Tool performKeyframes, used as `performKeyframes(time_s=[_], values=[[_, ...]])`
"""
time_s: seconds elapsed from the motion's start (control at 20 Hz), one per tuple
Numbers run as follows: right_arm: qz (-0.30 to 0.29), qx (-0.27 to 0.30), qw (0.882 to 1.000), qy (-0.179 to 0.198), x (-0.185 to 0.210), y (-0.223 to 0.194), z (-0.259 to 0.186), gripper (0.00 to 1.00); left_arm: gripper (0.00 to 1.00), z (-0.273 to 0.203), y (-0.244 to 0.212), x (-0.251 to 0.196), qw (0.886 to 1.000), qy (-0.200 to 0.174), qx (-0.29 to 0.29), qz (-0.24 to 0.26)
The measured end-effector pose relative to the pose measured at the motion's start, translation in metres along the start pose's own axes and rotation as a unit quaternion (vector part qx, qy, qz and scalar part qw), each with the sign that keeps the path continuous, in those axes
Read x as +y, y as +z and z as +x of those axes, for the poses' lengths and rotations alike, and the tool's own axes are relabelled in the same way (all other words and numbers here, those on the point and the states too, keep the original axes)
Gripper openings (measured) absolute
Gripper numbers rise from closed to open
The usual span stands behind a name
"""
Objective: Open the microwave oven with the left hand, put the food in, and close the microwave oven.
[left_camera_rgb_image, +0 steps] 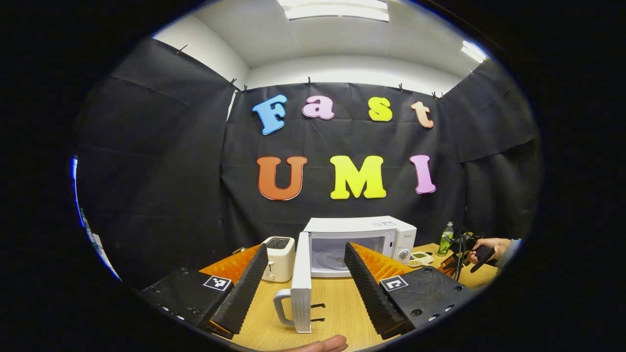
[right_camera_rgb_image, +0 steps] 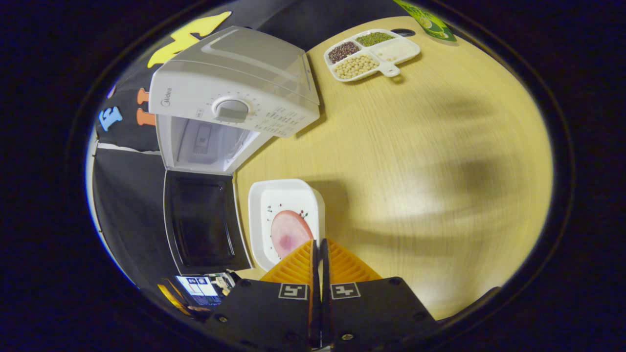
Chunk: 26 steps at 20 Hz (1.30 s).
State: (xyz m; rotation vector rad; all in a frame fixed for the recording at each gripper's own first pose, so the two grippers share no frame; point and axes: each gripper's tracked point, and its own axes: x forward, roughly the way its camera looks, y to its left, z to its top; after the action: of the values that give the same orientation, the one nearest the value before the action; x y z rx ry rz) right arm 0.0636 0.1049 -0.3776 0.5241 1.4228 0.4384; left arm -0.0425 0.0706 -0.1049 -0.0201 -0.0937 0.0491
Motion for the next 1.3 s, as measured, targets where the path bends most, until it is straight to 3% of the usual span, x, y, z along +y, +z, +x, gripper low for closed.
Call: performKeyframes(time_s=[0.2, 0.25, 0.45, 0.65, 0.75, 0.9, 1.05, 1.3], values=[[0.018, -0.044, 0.999, 0.011, 0.046, -0.010, 0.017, 0.00, 0.94, 0.000, -0.005, 0.010, 1.000, 0.008, -0.003, 0.001], [0.025, -0.048, 0.998, 0.018, 0.058, -0.016, 0.024, 0.04, 0.94, -0.001, -0.007, 0.011, 1.000, 0.004, -0.001, -0.004], [0.022, -0.076, 0.997, 0.018, 0.099, -0.028, 0.056, 0.04, 0.94, -0.007, -0.006, 0.025, 1.000, -0.001, 0.002, -0.014], [0.075, -0.113, 0.990, 0.048, 0.143, -0.024, 0.087, 0.04, 0.94, -0.016, -0.003, 0.042, 1.000, 0.005, -0.005, -0.013], [0.121, -0.148, 0.980, 0.059, 0.156, -0.013, 0.099, 0.00, 0.94, -0.018, -0.002, 0.050, 1.000, 0.008, -0.007, -0.016], [0.164, -0.211, 0.962, 0.055, 0.171, 0.007, 0.115, 0.04, 0.94, -0.022, -0.003, 0.063, 1.000, 0.017, -0.003, -0.026], [0.189, -0.294, 0.935, 0.064, 0.192, 0.035, 0.128, 0.04, 0.94, -0.022, 0.004, 0.070, 0.999, 0.027, -0.010, -0.043], [0.244, -0.326, 0.910, 0.080, 0.215, 0.066, 0.153, 0.04, 0.94, -0.015, 0.008, 0.068, 0.999, 0.029, -0.017, -0.034]])
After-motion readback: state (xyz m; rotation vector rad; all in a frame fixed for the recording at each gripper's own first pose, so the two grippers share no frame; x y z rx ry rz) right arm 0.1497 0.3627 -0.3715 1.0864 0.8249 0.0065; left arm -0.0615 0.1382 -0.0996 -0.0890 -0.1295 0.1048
